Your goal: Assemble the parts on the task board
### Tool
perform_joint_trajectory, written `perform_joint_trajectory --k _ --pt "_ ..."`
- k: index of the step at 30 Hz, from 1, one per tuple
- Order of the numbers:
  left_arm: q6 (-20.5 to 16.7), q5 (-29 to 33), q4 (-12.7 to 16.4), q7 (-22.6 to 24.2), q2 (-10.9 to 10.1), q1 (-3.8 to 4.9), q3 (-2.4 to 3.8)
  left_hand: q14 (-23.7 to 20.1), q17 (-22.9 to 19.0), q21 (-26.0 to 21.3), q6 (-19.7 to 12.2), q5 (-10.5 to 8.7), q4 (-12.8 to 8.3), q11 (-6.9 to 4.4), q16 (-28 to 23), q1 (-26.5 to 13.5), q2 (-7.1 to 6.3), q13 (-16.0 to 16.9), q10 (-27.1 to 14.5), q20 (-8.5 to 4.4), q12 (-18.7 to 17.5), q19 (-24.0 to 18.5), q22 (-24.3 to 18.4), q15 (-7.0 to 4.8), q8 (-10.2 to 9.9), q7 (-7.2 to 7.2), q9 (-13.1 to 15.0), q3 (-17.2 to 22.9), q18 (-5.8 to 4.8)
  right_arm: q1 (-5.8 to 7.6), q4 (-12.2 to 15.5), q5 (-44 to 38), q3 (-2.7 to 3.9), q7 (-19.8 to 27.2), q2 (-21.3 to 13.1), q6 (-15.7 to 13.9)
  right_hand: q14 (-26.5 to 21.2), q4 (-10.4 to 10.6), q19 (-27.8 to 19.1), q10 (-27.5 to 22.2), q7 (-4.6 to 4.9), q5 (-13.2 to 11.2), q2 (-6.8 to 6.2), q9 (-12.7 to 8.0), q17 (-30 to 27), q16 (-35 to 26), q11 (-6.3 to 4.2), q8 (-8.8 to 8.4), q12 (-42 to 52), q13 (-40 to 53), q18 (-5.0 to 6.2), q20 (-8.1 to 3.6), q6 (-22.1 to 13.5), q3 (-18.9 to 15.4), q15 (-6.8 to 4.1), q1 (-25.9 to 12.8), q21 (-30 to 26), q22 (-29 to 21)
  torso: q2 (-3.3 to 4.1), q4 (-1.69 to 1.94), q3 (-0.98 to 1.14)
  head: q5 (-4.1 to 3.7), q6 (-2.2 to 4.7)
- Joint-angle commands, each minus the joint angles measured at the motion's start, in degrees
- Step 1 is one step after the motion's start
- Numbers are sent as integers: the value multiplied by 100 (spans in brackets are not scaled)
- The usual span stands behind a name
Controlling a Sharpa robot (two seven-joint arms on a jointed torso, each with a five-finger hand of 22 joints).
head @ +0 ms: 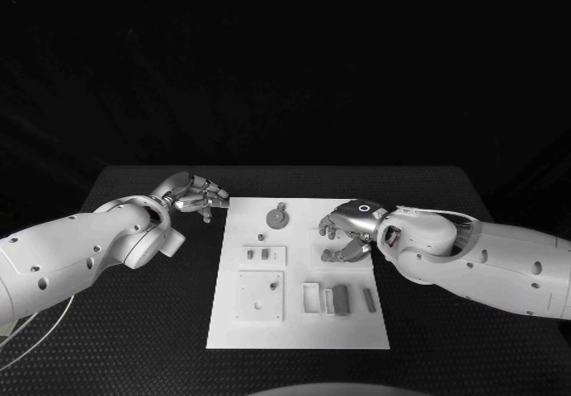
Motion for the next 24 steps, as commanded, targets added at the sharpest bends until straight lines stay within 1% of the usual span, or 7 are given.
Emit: perform_joint_trajectory --k 1,7,10,12,16,19,24 --pt "1 4 3 73 4 6 4 54 8 -24 -6 -33 -26 0 4 36 -8 7 -25 9 8 34 8 3 29 49 -7 0 390 -64 -23 -317 -35 26 46 201 -36 1 -24 -46 -49 33 -12 -3 -8 27 -7 31 -13 -7 618 6 5 -14 11 25 -29 108 -2 13 0 -1 -19" --pt "3 5 -4 73 1 6 4 54 9 -25 -6 -33 -25 0 4 35 -7 7 -25 9 8 35 9 3 31 49 -7 -1 390 -155 -93 -331 -65 43 143 186 -23 -8 14 -37 -45 34 26 9 -21 50 -14 95 7 -9 618 -1 84 73 4 165 -17 106 -1 7 -3 11 -36" --pt "9 5 -4 71 4 6 4 54 9 -26 -5 -33 -25 0 4 34 -7 7 -25 9 8 35 10 3 31 49 -7 -1 390 -187 -133 -377 -76 19 185 166 3 -35 48 4 -18 34 95 20 -29 68 -28 141 30 0 618 -7 150 139 -8 294 -2 108 -2 8 -5 13 -41" --pt "9 5 -5 70 2 6 4 54 9 -26 -5 -33 -24 0 4 34 -6 8 -25 9 8 36 10 3 32 49 -7 -1 390 -207 -162 -404 -85 13 210 124 33 -87 79 152 21 34 159 21 -35 84 -77 157 104 37 618 -13 166 161 -54 393 18 113 -2 9 -4 15 -42" --pt "5 5 -6 65 -11 6 3 54 10 -27 -6 -33 -23 0 3 32 -6 8 -26 10 8 36 11 3 32 49 -8 -1 390 -251 -221 -436 -94 -1 264 -1 91 -197 132 318 44 34 376 53 -55 102 -149 260 173 83 618 -19 327 168 -125 534 51 116 0 4 -2 24 -48" --pt "12 5 -4 63 -11 6 3 54 10 -28 -6 -33 -22 0 3 30 -5 8 -26 10 8 36 11 3 33 49 -8 -2 390 -256 -272 -438 -94 -8 290 12 119 -268 154 438 51 34 654 80 -69 106 -197 343 219 116 618 -16 471 167 -172 594 65 115 0 4 -1 30 -55" --pt "13 5 -1 63 -12 6 3 55 10 -29 -6 -34 -19 0 3 28 -5 8 -26 10 8 37 12 3 34 49 -8 -3 390 -259 -308 -466 -99 -6 318 14 127 -420 150 507 29 34 834 80 -83 109 -224 376 222 138 618 -8 536 98 -199 579 74 114 -1 3 -5 35 -58"
